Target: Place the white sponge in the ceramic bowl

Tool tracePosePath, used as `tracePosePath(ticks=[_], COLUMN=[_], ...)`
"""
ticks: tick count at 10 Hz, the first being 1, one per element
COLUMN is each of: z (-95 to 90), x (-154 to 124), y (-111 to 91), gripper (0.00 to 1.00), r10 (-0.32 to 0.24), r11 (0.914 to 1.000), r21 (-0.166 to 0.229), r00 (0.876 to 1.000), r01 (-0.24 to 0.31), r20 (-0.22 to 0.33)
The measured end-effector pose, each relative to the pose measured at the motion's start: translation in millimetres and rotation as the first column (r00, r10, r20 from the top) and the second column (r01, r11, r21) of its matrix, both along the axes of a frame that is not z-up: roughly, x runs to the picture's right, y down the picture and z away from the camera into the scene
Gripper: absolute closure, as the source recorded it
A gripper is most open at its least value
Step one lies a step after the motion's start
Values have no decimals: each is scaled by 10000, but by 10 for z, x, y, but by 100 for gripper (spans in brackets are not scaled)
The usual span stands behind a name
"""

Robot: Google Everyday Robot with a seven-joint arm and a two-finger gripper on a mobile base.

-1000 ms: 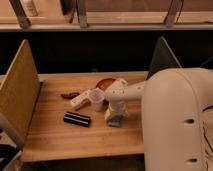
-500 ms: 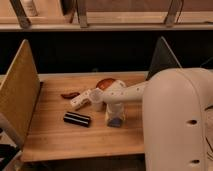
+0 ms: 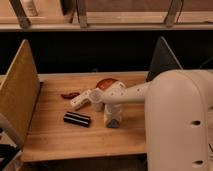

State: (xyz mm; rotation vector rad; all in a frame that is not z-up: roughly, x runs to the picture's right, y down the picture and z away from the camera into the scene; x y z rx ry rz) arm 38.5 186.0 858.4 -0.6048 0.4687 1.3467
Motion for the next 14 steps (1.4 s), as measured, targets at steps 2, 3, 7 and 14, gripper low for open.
tracePosePath(ticks=[2,3,7,14], z=[-73,-145,-388,-226], x=[42,79,-105,-852], y=[-389,-704,-1415,-1718], gripper=[100,100,100,100], r10=[-10,-88,-866,-2478], r11=[9971,9903,9527,9082], r21=[759,1389,2959,3764], r00=[10000,9999,9953,9599], r01=[8,79,699,1831], r20=[33,56,437,1310])
